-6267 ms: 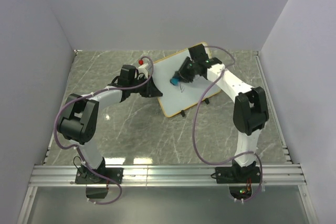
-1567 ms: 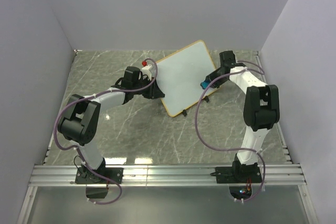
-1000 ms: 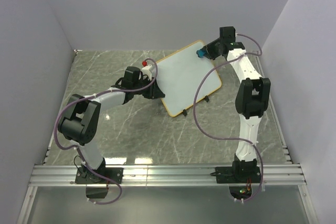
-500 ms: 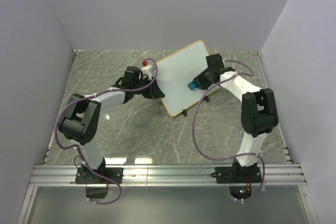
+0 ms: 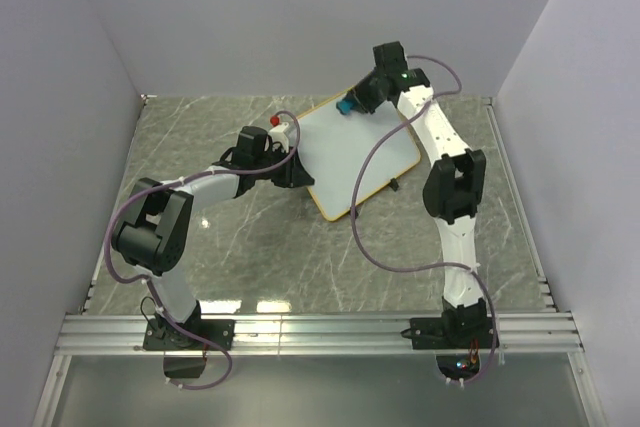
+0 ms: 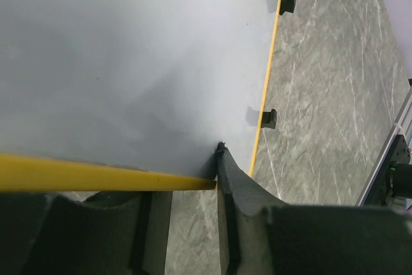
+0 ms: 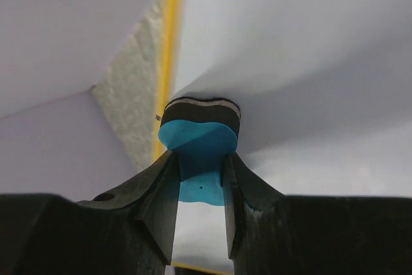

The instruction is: Erase the whiteboard

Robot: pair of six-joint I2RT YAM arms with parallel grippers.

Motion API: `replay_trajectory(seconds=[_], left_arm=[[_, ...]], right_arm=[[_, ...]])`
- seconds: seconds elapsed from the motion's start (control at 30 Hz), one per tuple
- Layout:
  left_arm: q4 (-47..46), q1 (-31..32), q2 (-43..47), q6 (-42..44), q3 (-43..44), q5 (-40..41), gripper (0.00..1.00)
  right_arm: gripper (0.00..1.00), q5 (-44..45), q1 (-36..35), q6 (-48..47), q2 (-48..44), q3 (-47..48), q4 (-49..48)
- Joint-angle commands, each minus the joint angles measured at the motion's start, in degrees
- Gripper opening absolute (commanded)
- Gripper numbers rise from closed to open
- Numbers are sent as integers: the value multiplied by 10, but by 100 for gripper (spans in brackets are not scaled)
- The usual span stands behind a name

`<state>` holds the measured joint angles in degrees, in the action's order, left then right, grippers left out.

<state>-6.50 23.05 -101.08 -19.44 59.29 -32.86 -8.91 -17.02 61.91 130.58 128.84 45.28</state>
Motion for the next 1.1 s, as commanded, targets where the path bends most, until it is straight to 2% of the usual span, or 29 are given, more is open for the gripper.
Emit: replay_trajectory(seconds=[0.0, 0.07, 0.1, 0.27, 0.4, 0.5, 0.7, 0.87, 1.07], left_arm=[[74, 30, -23, 141, -17, 61, 0], [72, 30, -18, 142, -19, 63, 0], [72, 30, -17, 142, -21, 64, 0], [75, 30, -17, 143, -17, 65, 0], [69, 31, -16, 143, -16, 65, 0], [69, 32, -18, 140, -16, 63, 0], [69, 33, -18, 137, -16, 60, 0], [69, 36, -19, 137, -15, 61, 0], [70, 37, -16, 140, -15, 62, 0]], right_arm=[[0, 20, -19, 15, 94, 84, -19], [0, 20, -19, 15, 82, 47, -31], [0, 21, -19, 15, 59, -10, -52], [0, 47, -18, -23, -18, -162, -77], [0, 59, -10, -50, -108, -334, -114], [0, 64, -7, -69, -156, -427, -131], [0, 61, -14, -71, -222, -560, -171], [0, 59, -65, -66, -206, -536, -161], [0, 50, -133, -37, -144, -418, -136]])
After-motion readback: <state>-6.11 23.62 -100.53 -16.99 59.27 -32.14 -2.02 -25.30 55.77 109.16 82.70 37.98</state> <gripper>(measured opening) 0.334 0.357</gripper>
